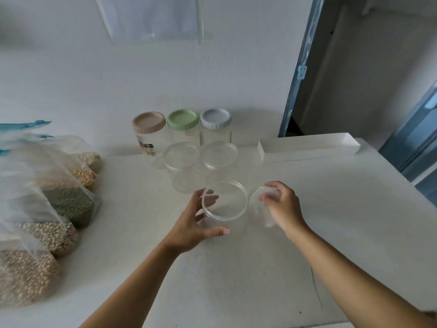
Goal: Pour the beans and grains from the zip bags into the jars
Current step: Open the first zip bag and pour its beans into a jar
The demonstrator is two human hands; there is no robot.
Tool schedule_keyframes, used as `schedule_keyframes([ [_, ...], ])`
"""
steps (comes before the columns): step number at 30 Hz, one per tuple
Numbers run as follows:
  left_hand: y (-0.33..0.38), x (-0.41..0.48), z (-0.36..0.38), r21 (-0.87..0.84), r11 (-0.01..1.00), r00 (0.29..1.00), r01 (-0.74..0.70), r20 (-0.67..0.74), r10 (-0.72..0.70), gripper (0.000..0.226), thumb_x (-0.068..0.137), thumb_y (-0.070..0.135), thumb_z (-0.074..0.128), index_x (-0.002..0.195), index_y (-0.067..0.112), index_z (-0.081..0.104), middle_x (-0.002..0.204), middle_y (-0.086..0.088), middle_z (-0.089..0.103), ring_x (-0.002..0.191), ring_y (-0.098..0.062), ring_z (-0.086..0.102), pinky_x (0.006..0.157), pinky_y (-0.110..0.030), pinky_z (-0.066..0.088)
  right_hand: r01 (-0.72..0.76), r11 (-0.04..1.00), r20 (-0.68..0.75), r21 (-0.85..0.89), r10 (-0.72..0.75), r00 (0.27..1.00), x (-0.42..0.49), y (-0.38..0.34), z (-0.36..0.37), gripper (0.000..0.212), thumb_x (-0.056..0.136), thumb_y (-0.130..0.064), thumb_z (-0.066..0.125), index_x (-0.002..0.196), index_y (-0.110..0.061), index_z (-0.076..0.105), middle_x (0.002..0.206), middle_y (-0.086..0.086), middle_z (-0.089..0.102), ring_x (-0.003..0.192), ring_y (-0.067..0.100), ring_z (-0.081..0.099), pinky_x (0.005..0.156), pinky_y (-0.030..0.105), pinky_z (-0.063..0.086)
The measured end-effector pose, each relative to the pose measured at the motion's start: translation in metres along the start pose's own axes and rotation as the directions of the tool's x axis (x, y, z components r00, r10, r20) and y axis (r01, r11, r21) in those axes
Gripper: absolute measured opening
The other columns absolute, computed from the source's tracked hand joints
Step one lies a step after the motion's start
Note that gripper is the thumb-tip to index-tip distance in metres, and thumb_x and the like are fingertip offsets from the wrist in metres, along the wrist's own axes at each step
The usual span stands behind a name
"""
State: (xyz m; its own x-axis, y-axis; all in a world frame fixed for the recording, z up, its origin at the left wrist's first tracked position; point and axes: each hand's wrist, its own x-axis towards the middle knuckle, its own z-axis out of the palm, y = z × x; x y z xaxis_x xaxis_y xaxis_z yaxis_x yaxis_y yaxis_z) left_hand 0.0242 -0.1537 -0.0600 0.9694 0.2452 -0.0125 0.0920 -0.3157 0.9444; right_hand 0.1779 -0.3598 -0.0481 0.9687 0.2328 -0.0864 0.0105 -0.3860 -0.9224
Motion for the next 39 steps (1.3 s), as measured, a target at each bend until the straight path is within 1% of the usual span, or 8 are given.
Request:
schedule_keyframes([
  [2,0.003,0.001,0.008,-0.015,1.0,1.0,0.012,0.001,-0.012,0.098,0.064,0.023,0.098,0.143,0.029,0.039,0.144,0.009,0.055,0.137,-0.002,0.049,0.108,-0.021,0.045,0.086,0.978,-0.015,-0.189,-0.091,0.996,0.003,0.011,-0.003,0.023,0.089,-0.007,0.066,0.111,-0.014,0.069,0.085,0.001,0.069,0.083,0.023,0.066,0.064,0.012,0.042],
  [6,0.009,0.0,0.02,-0.03,0.999,0.999,0.027,-0.02,-0.027,0.097,0.066,0.025,0.095,0.145,0.028,0.039,0.146,0.012,0.053,0.138,0.001,0.047,0.109,-0.017,0.042,0.195,0.804,0.073,-0.562,-0.187,0.98,0.01,0.027,-0.008,0.027,0.094,-0.023,0.066,0.118,-0.011,0.067,0.108,0.01,0.064,0.108,0.033,0.057,0.088,0.038,0.047],
  [12,0.011,-0.005,0.021,-0.012,0.999,0.999,0.042,0.024,-0.042,0.114,0.061,0.046,0.096,0.154,0.032,0.031,0.154,0.019,0.043,0.141,0.003,0.041,0.115,-0.022,0.038,0.287,0.68,0.126,-0.675,-0.276,0.953,0.004,0.035,-0.009,0.03,0.095,-0.024,0.064,0.122,-0.011,0.066,0.128,0.011,0.051,0.122,0.033,0.047,0.093,0.043,0.04],
  [18,0.026,-0.021,-0.015,0.024,0.999,0.994,0.033,0.101,-0.035,0.108,0.065,0.048,0.094,0.152,0.047,0.03,0.154,0.02,0.044,0.143,-0.002,0.042,0.117,-0.029,0.036,0.52,0.787,0.009,-0.331,-0.549,0.836,-0.005,-0.003,-0.013,0.016,0.095,-0.006,0.063,0.11,-0.01,0.069,0.115,0.005,0.065,0.111,0.025,0.06,0.093,0.038,0.047],
  [22,0.049,-0.038,-0.049,0.167,0.986,0.999,-0.009,-0.037,0.016,0.057,0.087,0.035,0.077,0.139,0.035,0.054,0.128,0.014,0.065,0.129,-0.007,0.058,0.116,-0.04,0.044,0.601,0.794,0.036,-0.089,-0.601,0.799,-0.019,-0.062,-0.01,0.011,0.101,-0.013,0.059,0.098,-0.014,0.069,0.099,-0.005,0.069,0.098,0.005,0.061,0.086,0.01,0.042],
  [26,0.079,-0.061,-0.083,0.322,0.944,0.954,-0.07,-0.254,0.157,0.012,0.099,0.032,0.064,0.11,0.031,0.07,0.088,0.005,0.07,0.093,-0.016,0.072,0.093,-0.037,0.058,0.7,0.713,0.157,-0.04,-0.687,0.709,-0.034,-0.111,0.015,0.013,0.099,-0.019,0.061,0.09,-0.015,0.069,0.089,-0.008,0.071,0.09,0.007,0.065,0.082,0.02,0.049],
  [31,0.106,-0.101,-0.134,0.499,0.865,0.859,-0.06,-0.416,0.3,0.005,0.097,0.034,0.065,0.098,0.035,0.07,0.072,0.007,0.067,0.072,-0.016,0.068,0.07,-0.022,0.053,0.729,0.68,0.322,0.08,-0.709,0.627,-0.069,-0.17,0.076,0.011,0.097,-0.017,0.066,0.087,-0.019,0.069,0.08,-0.011,0.07,0.082,0.006,0.064,0.072,0.012,0.045],
  [39,0.129,-0.182,-0.232,0.629,0.773,0.711,-0.08,-0.507,0.487,0.015,0.097,0.032,0.065,0.099,0.02,0.075,0.084,0.01,0.071,0.072,-0.015,0.067,0.058,-0.032,0.054,0.716,0.624,0.44,0.312,-0.763,0.473,-0.134,-0.248,0.193,0.013,0.1,-0.029,0.062,0.089,-0.025,0.068,0.079,-0.013,0.069,0.077,0.008,0.066,0.063,0.013,0.047],
])
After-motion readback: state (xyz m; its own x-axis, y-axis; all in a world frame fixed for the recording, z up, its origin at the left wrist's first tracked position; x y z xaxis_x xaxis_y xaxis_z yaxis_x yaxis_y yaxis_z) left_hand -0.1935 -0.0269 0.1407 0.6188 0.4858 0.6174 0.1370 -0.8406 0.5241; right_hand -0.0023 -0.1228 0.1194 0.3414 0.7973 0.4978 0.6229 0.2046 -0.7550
